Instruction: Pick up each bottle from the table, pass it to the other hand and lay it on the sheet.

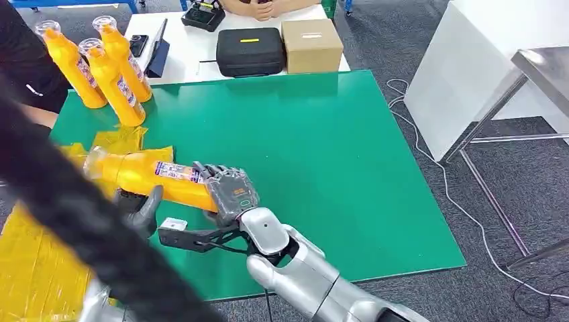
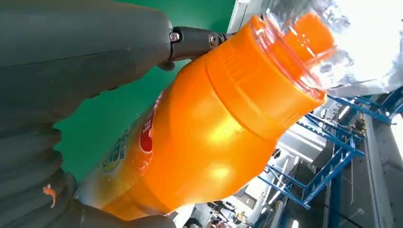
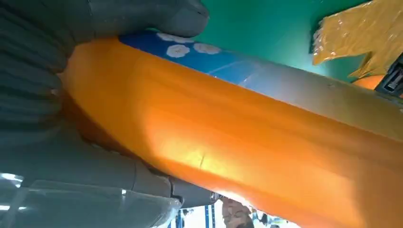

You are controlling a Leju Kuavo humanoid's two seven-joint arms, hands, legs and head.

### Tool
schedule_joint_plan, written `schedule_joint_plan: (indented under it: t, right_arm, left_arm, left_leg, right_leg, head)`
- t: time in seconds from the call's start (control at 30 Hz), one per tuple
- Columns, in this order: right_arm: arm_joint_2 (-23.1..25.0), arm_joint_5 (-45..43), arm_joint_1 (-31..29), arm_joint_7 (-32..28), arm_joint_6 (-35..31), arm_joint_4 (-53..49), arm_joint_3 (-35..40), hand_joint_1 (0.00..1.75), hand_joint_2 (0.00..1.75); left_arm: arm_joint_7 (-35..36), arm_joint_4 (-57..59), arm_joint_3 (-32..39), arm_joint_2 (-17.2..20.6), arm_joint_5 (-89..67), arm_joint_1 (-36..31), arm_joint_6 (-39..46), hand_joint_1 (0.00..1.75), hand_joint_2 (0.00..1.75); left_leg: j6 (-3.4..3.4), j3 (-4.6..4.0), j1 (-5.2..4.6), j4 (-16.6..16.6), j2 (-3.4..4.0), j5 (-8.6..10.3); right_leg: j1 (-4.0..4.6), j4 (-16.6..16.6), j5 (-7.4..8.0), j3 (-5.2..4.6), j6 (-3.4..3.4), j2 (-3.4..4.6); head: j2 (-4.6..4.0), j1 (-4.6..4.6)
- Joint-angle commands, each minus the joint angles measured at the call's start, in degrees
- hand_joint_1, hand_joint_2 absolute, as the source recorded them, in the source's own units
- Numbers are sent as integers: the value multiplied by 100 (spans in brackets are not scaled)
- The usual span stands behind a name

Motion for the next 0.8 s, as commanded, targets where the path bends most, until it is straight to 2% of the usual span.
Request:
schedule_joint_plan:
  t: [0.03, 0.3, 0.5, 0.57, 0.63, 0.67, 0.77, 0.8]
  right_arm:
    - [2, 26, -231, -7, 70, 594, 485, 175, 175]
    - [118, 167, -291, -47, 127, 821, 753, 175, 175]
    - [118, 167, -291, -47, 127, 821, 753, 175, 175]
    - [118, 167, -291, -47, 127, 821, 753, 175, 175]
    - [118, 167, -291, -47, 127, 821, 753, 175, 175]
    - [118, 167, -291, -47, 127, 821, 753, 175, 175]
    - [126, 231, -349, 10, 145, 830, 794, 175, 175]
    - [137, 256, -360, 37, 178, 819, 819, 175, 175]
  left_arm:
    - [53, -27, -17, 5, 10, -92, -86, 0, 175]
    - [431, -8, -164, 44, 864, -31, -908, 0, 175]
    - [431, -8, -164, 44, 864, -31, -908, 0, 175]
    - [431, -8, -164, 44, 864, -31, -908, 0, 175]
    - [431, -8, -164, 44, 864, -31, -908, 0, 175]
    - [431, -8, -164, 44, 864, -31, -908, 0, 175]
    - [600, 12, -283, 60, 1081, -32, -1134, 0, 175]
    - [597, 8, -344, 80, 1082, -42, -1152, 0, 175]
  left_leg:
    - [-6, 25, 3, -7, -4, -8]
    - [-5, 17, 1, -6, -1, -5]
    - [-7, 29, -1, -9, -19, -6]
    - [-3, 11, 2, -5, -3, -2]
    - [-7, 37, 3, -10, -8, -11]
    - [-4, 13, 1, -6, -9, -2]
    - [-10, 43, 5, -7, -14, -17]
    - [-6, 23, 1, -7, -10, -7]
  right_leg:
    - [4, -8, -10, 28, 1, -11]
    - [2, -6, -6, 18, 0, -6]
    - [0, -6, -14, 29, 1, -27]
    - [2, -6, -4, 9, 0, -8]
    - [4, -11, -14, 38, 2, -17]
    - [1, -6, -5, 13, 1, -14]
    - [6, -9, -21, 46, 1, -26]
    - [2, -7, -11, 24, 1, -17]
  head:
    - [0, 2]
    - [0, 2]
    - [0, 2]
    - [0, 0]
    - [0, 2]
    - [2, 0]
    - [2, 0]
    - [0, 0]
